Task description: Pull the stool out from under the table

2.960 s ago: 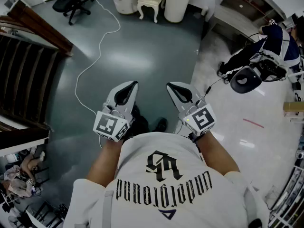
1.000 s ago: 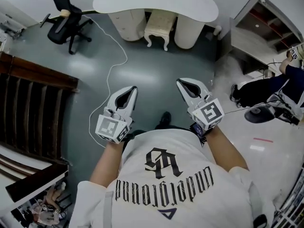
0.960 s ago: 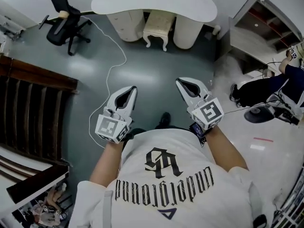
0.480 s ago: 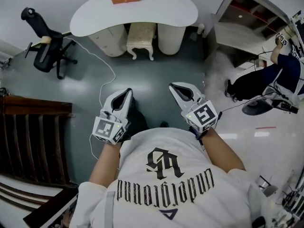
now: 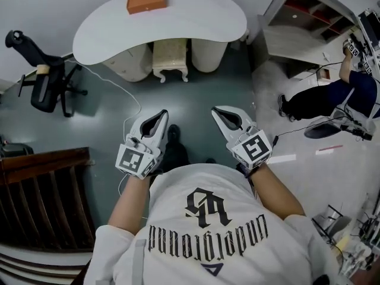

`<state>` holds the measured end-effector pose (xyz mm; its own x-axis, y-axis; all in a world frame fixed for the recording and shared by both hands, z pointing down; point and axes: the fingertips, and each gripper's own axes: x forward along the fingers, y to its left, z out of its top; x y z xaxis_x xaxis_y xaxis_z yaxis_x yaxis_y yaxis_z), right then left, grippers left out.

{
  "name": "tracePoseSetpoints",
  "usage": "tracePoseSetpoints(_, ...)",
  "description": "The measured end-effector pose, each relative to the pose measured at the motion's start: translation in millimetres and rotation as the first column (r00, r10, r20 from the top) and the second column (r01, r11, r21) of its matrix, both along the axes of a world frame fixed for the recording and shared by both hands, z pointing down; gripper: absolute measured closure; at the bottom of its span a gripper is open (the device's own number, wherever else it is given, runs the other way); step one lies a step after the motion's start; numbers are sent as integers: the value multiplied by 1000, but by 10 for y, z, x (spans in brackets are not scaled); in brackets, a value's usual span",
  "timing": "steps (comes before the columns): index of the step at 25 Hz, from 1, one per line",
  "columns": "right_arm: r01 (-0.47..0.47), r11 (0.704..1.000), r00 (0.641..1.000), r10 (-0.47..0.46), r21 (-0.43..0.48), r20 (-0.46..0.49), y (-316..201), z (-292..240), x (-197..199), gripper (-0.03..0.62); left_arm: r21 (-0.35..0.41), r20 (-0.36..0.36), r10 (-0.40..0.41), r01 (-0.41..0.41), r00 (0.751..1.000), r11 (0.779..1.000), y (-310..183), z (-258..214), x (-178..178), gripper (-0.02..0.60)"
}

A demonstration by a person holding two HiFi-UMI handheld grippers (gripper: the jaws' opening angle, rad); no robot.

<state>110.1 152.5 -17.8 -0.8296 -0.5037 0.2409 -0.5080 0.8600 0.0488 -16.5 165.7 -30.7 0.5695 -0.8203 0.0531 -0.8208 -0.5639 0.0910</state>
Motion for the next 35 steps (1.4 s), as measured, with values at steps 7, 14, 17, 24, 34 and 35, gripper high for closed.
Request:
tracePoseSetpoints(7,-63,998,998,63,9,-16,-757,252,-789,592,-27,-5,50,-51,999,998,-798,391,-763,572)
tracePoseSetpoints(14,-108,994,994,107,-34,-39,-1434,787,-1220,591,-80,23,45,-43,999,996,-1474,1016,-1192,558)
tracePoseSetpoints(17,-120,992,992,118,-48,-45,-1677,1061,-1323,586,-89,25,36,-34,999,995,-1729,1309,-1340,551)
tracePoseSetpoints(24,-116,990,991,109,-82,-83,-2154,1833,-1390,525,-121,50,31,-25,998,992,-2259,2065,-1485,491)
tracePoseSetpoints(34,-158,980,984,146,-121,-102,-2792,3047,-1328,402,-168,86,20,-6,996,986,-2750,3288,-1670,365)
tracePoseSetpoints(35,-165,978,982,151,-127,-109,-2866,3202,-1311,390,-175,92,18,-1,996,985,-2812,3436,-1679,353)
